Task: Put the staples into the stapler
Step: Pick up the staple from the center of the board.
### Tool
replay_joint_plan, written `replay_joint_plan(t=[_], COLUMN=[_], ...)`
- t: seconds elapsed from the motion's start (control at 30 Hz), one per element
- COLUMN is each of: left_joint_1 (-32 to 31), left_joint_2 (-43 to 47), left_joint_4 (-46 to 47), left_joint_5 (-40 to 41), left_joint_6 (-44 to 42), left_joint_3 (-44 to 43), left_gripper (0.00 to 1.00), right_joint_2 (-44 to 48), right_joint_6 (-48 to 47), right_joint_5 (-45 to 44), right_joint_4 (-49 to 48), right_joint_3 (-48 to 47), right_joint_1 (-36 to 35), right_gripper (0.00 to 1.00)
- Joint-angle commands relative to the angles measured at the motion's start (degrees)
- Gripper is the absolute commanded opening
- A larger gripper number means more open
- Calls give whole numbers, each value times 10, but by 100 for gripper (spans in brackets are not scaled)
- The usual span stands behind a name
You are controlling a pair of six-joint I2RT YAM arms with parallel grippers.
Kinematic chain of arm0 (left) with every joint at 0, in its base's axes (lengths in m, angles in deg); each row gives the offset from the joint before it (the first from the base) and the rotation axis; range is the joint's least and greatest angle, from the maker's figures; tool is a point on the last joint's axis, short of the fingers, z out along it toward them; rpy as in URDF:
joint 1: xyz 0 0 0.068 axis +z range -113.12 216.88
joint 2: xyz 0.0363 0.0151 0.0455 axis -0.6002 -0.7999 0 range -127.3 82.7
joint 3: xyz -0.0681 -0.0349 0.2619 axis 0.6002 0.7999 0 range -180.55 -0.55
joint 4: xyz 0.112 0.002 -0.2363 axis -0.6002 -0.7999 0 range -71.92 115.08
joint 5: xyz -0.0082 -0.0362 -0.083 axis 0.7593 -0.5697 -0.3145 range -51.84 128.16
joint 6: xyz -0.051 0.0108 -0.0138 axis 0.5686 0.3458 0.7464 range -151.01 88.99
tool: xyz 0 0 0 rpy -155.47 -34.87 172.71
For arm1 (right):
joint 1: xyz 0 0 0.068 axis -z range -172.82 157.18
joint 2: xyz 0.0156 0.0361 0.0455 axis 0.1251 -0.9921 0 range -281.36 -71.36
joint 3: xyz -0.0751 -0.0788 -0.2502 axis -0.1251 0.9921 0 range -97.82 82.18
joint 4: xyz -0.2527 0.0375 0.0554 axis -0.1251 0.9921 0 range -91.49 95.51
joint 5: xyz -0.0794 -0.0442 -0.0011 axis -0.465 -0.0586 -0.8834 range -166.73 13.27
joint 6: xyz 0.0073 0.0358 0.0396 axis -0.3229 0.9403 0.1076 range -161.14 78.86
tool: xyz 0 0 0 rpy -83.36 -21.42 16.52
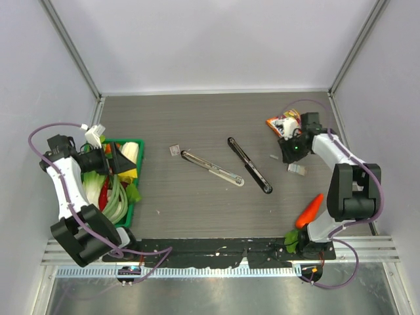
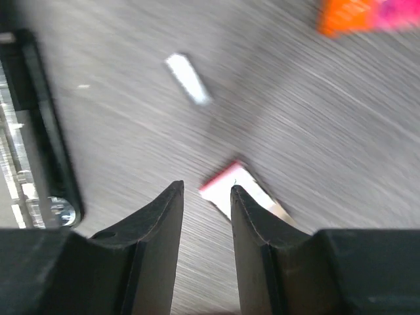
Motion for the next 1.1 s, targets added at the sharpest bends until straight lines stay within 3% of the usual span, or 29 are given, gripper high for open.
replay_joint_plan(t=[0.0,0.2,0.43,0.73,0.93,1.07], left_joint_1=[5,5,5,4,4,4], left_joint_2=[35,64,83,81,85,85], left_joint_4=[-31,-40,-23,-18,-7,-4], left_joint_5=[-2,5,-5,-15,-9,-8], left_joint_6=[-41,-74,-72,-62,-53,-46], left_joint_3=[-5,11,40,42,45,46], left_gripper=[100,100,100,100,100,100], right_joint_2=[24,-12,-21,-75,-141,-171], right_joint_6=[76,111,95,-21,-127,-150], right_joint_5=[-33,-24,88,73,69,73], right_joint_4=[-24,-33,-33,-25,-6,38], right_joint_3=[-7,17,-4,-72,-129,-172], right_joint_1=[69,122,129,64,58,51], right_gripper=[40,39,39,47,50,51])
